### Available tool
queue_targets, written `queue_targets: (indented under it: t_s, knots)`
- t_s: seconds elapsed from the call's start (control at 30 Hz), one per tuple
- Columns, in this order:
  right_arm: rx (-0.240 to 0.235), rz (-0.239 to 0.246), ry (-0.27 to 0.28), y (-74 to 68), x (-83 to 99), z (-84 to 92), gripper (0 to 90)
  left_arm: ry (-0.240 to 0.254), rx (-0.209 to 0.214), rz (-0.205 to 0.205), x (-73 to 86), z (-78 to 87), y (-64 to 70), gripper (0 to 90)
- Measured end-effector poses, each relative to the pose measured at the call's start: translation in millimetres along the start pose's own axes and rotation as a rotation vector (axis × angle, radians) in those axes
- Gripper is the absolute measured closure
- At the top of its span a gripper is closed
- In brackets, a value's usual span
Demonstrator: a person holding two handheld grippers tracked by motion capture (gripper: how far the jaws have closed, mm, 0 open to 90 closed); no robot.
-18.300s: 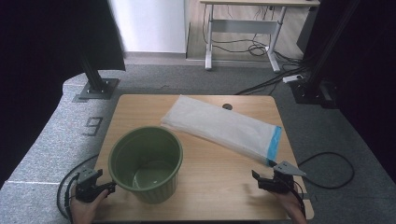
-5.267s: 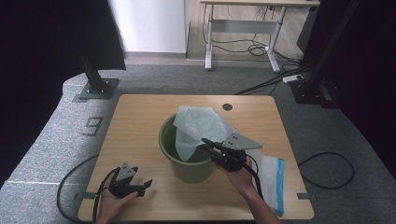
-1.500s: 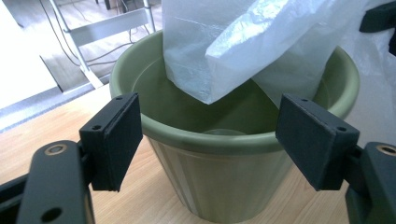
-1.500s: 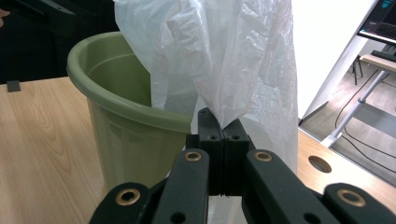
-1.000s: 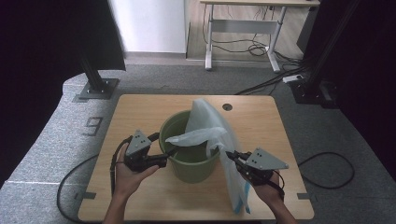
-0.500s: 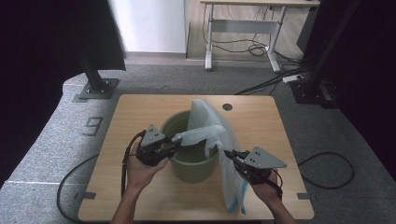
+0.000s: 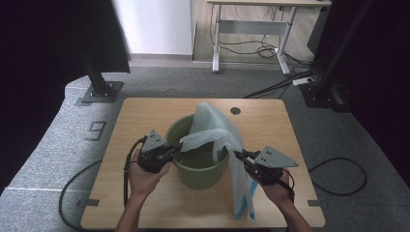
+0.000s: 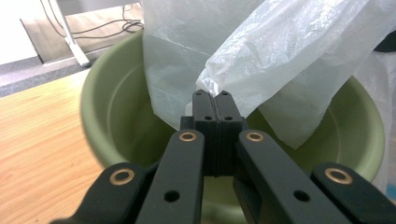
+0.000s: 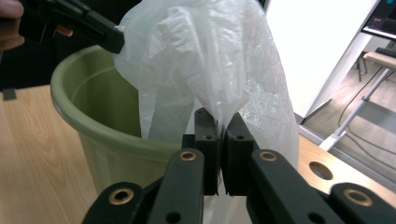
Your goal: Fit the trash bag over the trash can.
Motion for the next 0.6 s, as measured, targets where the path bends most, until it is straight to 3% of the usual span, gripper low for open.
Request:
queue_targets:
  t_s: [0.33,0.5,0.6]
  knots:
    - [0.001,-0.113,0.016,-10.0,19.9,10.3,58.6,-0.028,-0.015,0.047,9.5,9.4,-19.5,90.0]
    - [0.002,-0.166,0.008,-31.0,37.6,9.5,48.6,-0.022,-0.012,0.056,12.1,12.3,-20.9,90.0]
    - [0.023,-0.154,-0.003,-41.7,48.8,7.9,45.6,-0.024,-0.015,0.053,12.0,13.1,-21.0,90.0]
Point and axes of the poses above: each handheld gripper's, and its own axes: z roughly backward along the jaws, x roughly out of its underside, y roughly to its right, the point moved 7 cm from there along -z, roughly forward along the jaws, and after that the axes turned 3 degrees about z, right-handed, at the moved point
